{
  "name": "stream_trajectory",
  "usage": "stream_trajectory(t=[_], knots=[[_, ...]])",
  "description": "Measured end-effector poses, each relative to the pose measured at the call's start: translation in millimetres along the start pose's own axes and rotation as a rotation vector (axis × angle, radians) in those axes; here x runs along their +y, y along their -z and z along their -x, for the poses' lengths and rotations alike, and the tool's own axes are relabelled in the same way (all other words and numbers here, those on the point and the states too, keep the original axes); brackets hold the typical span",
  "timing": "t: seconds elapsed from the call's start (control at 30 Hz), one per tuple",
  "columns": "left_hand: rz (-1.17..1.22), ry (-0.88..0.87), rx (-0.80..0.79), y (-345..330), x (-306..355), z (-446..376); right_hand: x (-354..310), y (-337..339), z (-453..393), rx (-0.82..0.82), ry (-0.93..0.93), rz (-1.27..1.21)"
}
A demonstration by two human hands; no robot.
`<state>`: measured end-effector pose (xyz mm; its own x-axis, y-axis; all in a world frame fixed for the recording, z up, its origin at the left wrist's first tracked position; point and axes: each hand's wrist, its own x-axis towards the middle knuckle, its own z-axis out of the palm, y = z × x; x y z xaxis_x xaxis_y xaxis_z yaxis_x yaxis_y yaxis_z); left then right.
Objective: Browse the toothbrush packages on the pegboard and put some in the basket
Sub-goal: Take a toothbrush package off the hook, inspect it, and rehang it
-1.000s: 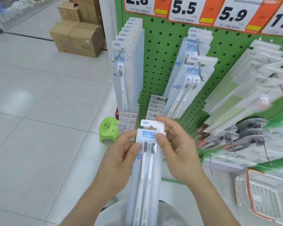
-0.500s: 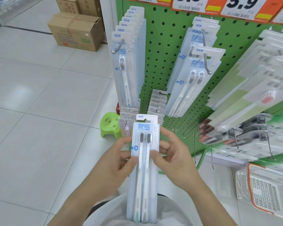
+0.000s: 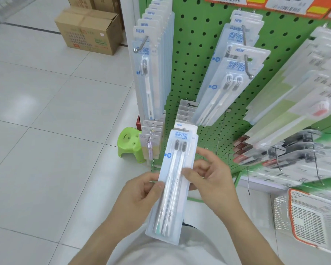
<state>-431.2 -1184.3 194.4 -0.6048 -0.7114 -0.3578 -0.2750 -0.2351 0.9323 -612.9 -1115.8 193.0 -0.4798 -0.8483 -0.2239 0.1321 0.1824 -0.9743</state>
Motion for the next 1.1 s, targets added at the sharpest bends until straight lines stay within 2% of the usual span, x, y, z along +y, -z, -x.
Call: stream_trajectory(t=[0.17,0.23,0.4,0.67,0.93,1.1], knots=[[0.042,-0.016,0.077,-2,-3,0,2,-5,5,-0.189,-0.065,0.095],[0.031,-0.015,0.067,1,-3,0,4,-7,6,-0.179,-0.027,0.113],[0.078,-0.007,-0.103,8,0,3,13,-9,5,-0.102,0.066,0.092],[0.09,-0.021,-0.026,3,-4,2,11,-2,9,-0.219,0.038,0.143],[0.065,-0.042,-0.09,-3,-3,2,17,-8,9,-0.002,0.018,0.064],[0.087,0.022,-0.16,-4,-6,2,17,-9,10,0.05,0.007,0.0]])
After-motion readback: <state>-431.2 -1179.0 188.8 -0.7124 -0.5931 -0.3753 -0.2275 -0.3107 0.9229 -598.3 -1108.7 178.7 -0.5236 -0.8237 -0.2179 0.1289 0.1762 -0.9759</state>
